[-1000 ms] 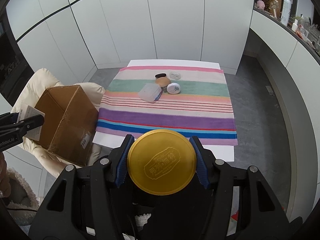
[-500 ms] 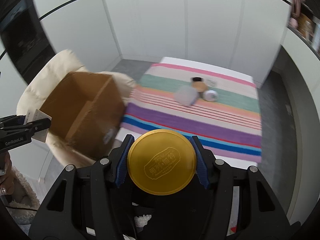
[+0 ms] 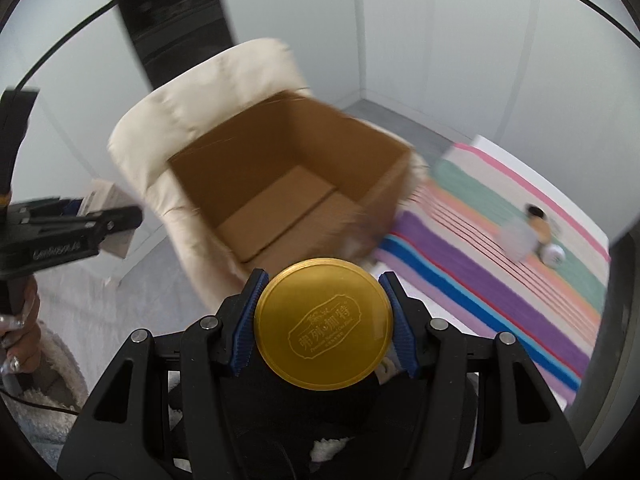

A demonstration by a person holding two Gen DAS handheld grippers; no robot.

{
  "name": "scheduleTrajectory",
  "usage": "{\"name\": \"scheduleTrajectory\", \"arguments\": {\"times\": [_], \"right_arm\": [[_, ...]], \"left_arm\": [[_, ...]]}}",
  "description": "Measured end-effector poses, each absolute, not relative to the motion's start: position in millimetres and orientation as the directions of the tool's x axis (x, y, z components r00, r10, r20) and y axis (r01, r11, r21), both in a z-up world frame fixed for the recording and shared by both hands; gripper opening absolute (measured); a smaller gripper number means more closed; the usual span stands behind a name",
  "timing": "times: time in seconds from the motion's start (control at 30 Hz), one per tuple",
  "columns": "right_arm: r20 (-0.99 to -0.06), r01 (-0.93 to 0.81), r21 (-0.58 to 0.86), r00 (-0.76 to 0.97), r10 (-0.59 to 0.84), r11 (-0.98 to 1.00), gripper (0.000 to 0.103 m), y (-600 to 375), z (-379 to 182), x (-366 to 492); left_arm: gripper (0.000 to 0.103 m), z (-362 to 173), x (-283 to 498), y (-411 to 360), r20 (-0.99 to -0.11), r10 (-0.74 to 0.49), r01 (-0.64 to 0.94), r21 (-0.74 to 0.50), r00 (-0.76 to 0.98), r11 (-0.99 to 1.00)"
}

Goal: Organize objects
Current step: 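Carry the white box with the left tool while the right tool carries the gold jar to the cardboard box, then open the left tool dropping the white box while the right tool releases the gold jar into the cardboard box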

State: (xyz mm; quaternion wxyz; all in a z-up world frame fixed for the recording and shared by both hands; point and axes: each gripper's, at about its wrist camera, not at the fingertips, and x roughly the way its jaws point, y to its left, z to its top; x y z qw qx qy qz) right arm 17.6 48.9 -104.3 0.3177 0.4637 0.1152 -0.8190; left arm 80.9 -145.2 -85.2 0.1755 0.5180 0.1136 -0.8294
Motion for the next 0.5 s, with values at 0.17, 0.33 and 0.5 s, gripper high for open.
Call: {"name": "scheduleTrajectory", "arguments": {"times": [0.17,0.33,0.5], "right_arm": [[-0.84,0.685,0.091,-0.338,-0.425,-0.723,0.059,13,-110,28],[-0.848,0.694,0.084,-0.327,-0.418,-0.715,0.059,-5,-118,20],[-0.856,0.685,0.08,-0.325,-0.402,-0.724,0.059,-21,-129,-4]], "left_arm": [[0.053,-89,78,-165,-0.897,-0.179,0.44,-0.019,-0.404,-0.898],[0.053,-99,58,-168,-0.889,-0.166,0.427,-0.036,-0.426,-0.903],[0.053,-118,25,-171,-0.894,-0.166,0.41,-0.021,-0.415,-0.912]]}}
